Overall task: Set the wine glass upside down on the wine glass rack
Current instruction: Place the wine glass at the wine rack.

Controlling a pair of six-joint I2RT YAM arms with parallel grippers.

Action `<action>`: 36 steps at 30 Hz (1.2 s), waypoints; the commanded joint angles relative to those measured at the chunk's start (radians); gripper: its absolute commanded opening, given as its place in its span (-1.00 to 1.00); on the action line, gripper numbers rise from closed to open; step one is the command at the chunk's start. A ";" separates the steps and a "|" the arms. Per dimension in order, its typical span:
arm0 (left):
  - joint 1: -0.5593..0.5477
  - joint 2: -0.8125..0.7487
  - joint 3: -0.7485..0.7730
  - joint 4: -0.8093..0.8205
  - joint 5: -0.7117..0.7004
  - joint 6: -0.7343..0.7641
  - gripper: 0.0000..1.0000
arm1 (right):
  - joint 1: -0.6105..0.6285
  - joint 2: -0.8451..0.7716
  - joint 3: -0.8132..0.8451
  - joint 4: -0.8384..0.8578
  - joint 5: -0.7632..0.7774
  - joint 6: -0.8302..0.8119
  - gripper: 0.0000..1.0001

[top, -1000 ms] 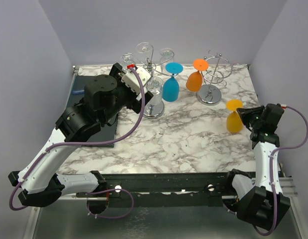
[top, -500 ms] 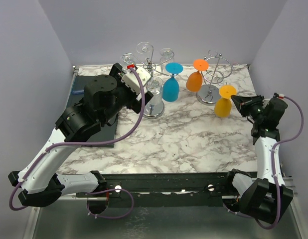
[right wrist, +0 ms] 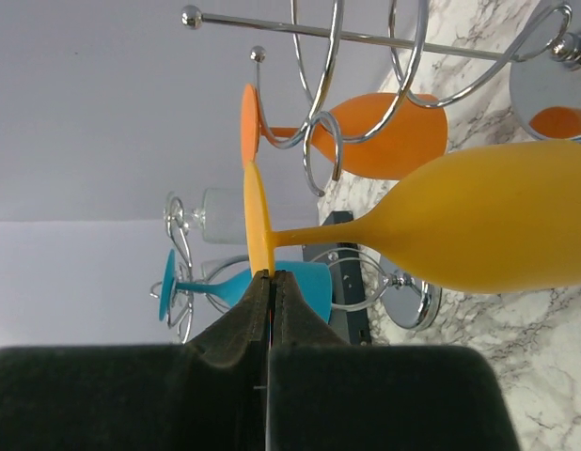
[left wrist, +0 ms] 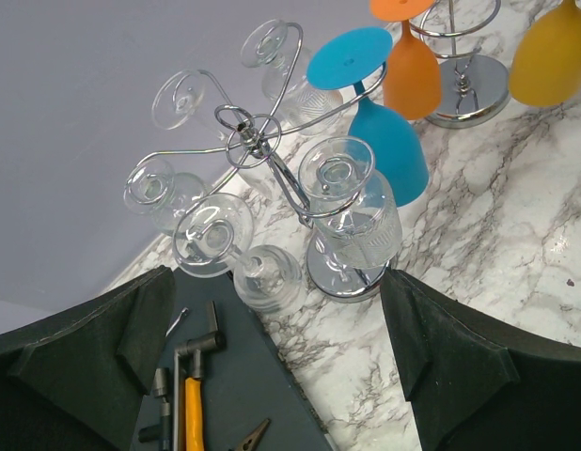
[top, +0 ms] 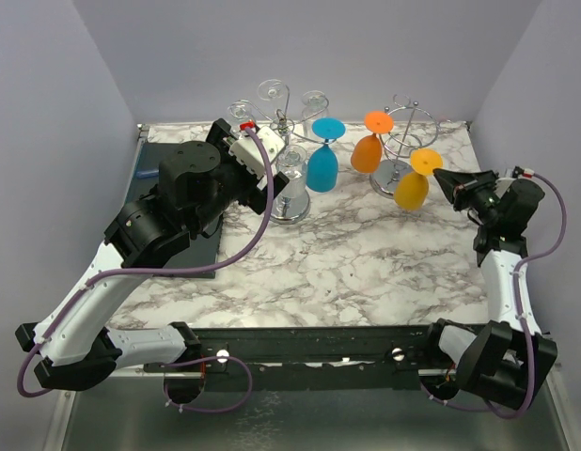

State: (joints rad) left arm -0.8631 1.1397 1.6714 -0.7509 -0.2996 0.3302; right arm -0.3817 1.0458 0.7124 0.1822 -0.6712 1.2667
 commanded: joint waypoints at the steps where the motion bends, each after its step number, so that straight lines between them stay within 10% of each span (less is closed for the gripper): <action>1: 0.006 -0.013 0.014 -0.008 0.007 0.000 0.98 | -0.006 0.038 0.058 0.088 -0.041 0.042 -0.99; 36: 0.005 0.026 0.048 -0.004 0.004 0.003 0.98 | 0.025 0.284 0.120 0.259 -0.049 0.116 -0.99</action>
State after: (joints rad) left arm -0.8631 1.1603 1.6897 -0.7502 -0.2996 0.3325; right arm -0.3714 1.2968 0.7990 0.3725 -0.6998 1.3617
